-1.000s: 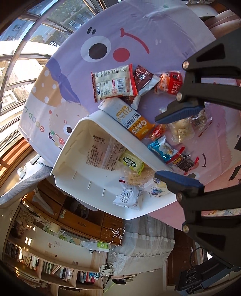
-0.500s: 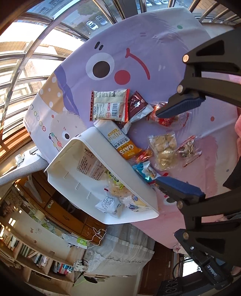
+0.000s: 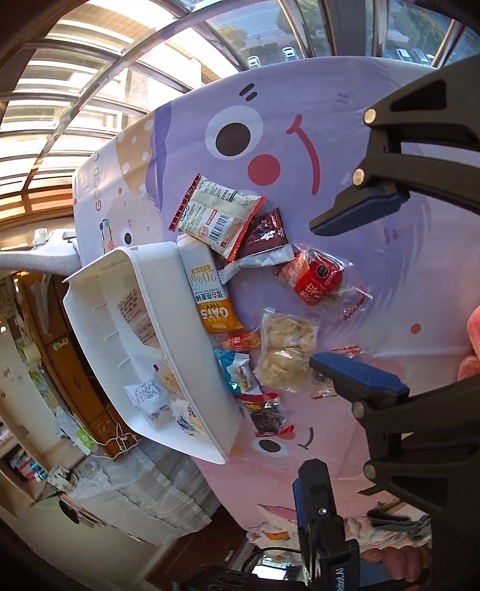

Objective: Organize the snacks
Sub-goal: 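Withdraw both open tools from the tray back over the snack pile, then grasp the clear bag of dark granola with the left tool while the right tool grasps the red packet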

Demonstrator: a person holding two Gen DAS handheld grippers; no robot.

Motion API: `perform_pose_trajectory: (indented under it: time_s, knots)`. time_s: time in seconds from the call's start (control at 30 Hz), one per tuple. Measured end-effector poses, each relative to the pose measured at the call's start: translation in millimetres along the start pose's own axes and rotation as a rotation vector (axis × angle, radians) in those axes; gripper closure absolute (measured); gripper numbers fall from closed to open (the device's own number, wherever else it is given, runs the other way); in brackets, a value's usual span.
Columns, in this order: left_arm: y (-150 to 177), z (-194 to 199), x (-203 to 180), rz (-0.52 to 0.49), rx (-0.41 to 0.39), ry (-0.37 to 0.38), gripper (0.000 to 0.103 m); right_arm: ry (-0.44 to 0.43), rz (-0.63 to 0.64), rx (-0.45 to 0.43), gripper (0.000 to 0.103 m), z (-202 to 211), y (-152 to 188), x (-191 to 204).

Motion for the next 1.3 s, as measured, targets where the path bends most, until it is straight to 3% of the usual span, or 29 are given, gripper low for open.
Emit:
perform_pose_trajectory:
  time_s: [0.63,1.13,1.3]
  knots:
    - [27,-88,4,0.120,0.141,-0.070,0.024,0.046,0.487,-0.104,0.037,-25,24,9]
    - [26,-130,5,0.152,0.224,-0.099,0.024,-0.010,0.559,-0.044,0.037,-59,24,9]
    - [29,-137,10,0.156,0.229,-0.122,0.030,-0.018,0.565,-0.026,0.037,-65,24,10]
Point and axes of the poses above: each gripper's, at about its wrist camera, not at the fingertips, and z roughly against the way its jaws point, x to its left, y to its underside, the point moved 9 cm from there along -z, roughly the way its jaws point, and after that the axes turned 5 degrees about -x, right-handed, at the moved point
